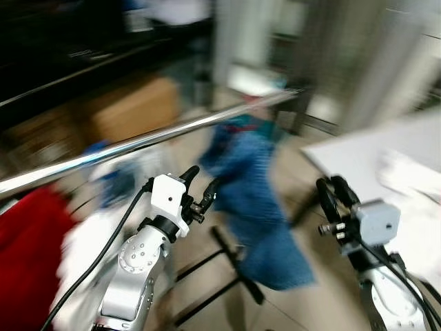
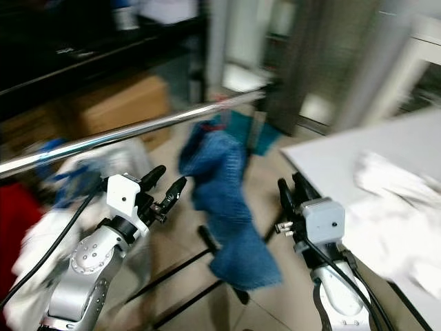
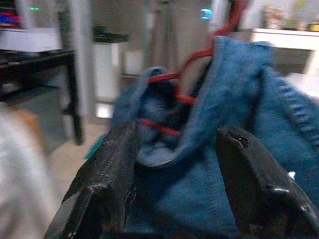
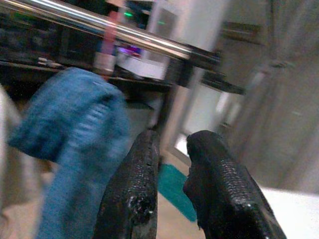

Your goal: Hang hanger

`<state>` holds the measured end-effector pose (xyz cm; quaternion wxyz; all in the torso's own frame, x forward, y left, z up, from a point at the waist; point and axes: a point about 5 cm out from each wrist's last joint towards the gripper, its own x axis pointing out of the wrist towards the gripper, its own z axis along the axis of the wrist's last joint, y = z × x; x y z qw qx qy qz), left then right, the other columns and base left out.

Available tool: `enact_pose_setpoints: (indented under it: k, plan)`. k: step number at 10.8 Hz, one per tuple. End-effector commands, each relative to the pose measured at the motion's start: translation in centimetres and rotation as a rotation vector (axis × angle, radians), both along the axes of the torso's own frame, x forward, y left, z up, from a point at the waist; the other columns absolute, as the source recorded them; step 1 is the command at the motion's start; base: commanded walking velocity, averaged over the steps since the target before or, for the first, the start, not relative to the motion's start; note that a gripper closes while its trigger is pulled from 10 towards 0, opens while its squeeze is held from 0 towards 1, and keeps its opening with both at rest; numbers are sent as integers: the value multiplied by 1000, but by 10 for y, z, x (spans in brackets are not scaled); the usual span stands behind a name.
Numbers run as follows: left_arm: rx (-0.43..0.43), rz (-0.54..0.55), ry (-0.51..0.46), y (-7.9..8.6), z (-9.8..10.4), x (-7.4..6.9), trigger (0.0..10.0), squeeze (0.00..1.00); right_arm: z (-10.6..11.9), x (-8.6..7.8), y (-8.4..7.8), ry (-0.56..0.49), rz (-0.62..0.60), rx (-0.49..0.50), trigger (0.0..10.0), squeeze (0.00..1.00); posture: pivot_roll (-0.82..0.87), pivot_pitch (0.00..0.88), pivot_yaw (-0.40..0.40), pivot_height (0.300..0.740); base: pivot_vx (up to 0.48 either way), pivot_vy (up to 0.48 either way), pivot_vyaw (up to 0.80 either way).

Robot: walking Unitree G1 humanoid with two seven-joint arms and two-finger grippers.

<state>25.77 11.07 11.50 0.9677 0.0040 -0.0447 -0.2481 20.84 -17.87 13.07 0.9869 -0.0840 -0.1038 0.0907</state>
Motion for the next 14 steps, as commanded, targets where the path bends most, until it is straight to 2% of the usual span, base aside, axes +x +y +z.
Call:
enact_pose_setpoints:
  k: [1,9,10,14]
  plan:
    - [8,-3,-11,-2,1,1,10000,0,-2,1,-4,17,-11,5,10000,0,41,7,-36,723,0,0,800]
    - [36,10,-47,-4,3,3,10000,0,2,6,-3,1,-18,20,10000,0,42,9,-34,723,0,0,800]
    - [42,9,-60,-5,5,3,10000,0,3,6,-3,-4,-23,47,10000,0,42,9,-33,723,0,0,0]
    - [52,25,-63,-6,4,5,10000,0,6,8,-1,-10,-15,45,10000,0,40,10,-30,723,0,0,0]
